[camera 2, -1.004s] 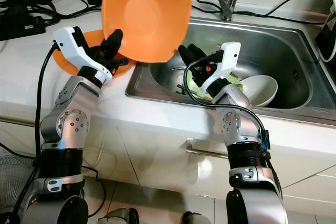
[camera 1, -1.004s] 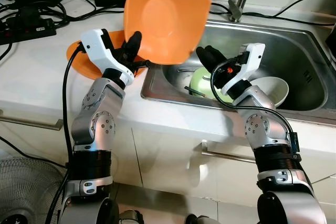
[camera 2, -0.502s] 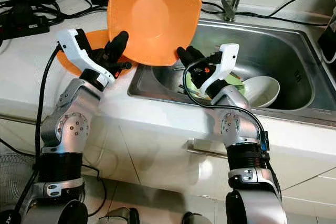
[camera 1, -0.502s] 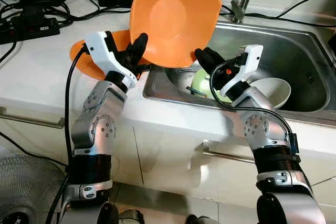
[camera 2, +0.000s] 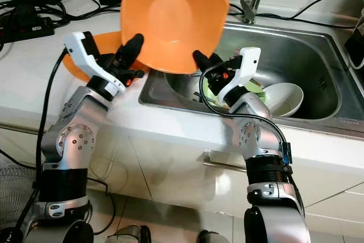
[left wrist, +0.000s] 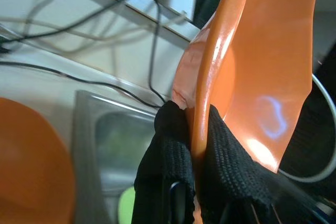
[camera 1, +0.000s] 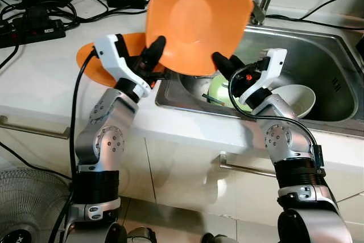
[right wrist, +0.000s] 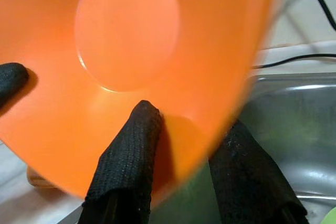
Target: Kitchen organization
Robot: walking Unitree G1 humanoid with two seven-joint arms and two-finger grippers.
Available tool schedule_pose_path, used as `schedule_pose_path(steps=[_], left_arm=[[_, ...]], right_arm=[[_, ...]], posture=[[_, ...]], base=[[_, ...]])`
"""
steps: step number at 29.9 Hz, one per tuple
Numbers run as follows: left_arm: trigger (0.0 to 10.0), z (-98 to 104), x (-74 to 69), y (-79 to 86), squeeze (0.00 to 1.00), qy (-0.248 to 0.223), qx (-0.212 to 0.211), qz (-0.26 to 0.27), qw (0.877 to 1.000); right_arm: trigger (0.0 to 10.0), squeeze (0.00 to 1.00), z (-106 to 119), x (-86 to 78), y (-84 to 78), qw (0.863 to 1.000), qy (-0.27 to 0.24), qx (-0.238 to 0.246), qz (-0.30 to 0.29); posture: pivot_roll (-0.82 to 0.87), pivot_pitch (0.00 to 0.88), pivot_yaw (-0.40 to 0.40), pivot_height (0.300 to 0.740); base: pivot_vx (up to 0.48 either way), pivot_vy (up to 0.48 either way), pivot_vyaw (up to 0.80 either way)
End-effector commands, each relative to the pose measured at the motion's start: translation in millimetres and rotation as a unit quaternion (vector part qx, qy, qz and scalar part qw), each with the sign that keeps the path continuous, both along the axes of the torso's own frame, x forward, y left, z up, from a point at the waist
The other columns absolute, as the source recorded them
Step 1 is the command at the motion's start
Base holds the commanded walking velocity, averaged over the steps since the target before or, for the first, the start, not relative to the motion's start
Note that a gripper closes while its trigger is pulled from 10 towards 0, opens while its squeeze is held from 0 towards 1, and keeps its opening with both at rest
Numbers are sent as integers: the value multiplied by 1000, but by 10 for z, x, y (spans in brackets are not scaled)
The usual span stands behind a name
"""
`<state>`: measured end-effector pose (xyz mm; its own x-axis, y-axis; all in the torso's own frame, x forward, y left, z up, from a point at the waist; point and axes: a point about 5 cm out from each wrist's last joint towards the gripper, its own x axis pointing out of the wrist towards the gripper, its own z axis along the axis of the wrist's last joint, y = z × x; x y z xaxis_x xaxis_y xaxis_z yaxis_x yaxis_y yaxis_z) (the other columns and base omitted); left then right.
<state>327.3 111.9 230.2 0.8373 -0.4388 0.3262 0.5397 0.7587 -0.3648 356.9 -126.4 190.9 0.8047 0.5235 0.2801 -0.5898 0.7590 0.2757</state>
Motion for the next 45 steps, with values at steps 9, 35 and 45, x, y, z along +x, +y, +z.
schedule_pose_path(steps=[9,35,45], left_arm=[[10000,57,-92,-88,0,-26,18,-45,998],[10000,-99,-24,-30,1000,1,60,0,998],[10000,-133,-39,-69,1000,6,86,-7,996]], right_arm=[[9961,0,55,10,-31,1000,-4,22,-10],[0,0,148,42,-100,998,-11,56,-35],[0,0,179,138,-270,991,5,84,-103]], posture=[[-4,73,-3,740],[-4,82,-5,740],[-2,81,-8,740]], base=[[0,0,0],[0,0,0],[0,0,0]])
